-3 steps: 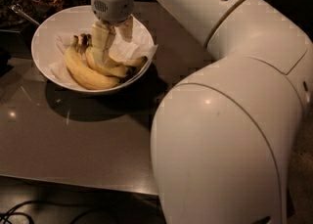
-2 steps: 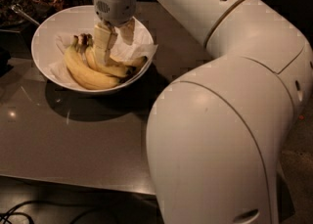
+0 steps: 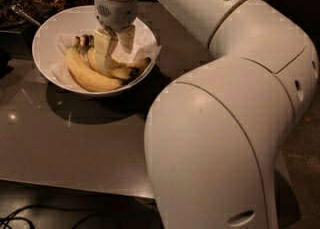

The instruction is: Pick banana from white bowl

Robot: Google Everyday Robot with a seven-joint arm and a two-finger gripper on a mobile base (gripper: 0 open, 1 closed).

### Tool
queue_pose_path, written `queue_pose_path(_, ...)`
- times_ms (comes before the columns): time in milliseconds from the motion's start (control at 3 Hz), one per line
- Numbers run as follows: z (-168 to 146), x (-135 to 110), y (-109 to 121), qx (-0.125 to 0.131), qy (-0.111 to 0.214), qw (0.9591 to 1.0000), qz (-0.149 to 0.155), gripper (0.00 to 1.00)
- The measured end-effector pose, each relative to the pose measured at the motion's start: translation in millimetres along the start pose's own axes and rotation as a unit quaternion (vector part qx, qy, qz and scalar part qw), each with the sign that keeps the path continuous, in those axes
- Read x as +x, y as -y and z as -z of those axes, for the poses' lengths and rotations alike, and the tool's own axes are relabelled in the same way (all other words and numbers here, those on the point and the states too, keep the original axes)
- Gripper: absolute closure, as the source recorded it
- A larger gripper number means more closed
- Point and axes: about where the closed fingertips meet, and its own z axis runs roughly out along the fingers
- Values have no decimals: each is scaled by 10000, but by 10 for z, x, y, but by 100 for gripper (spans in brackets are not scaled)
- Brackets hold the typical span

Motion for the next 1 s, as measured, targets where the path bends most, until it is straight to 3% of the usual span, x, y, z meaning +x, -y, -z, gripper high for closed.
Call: queue_pose_path(1000, -103, -94, -25, -227, -38, 9997, 95, 34)
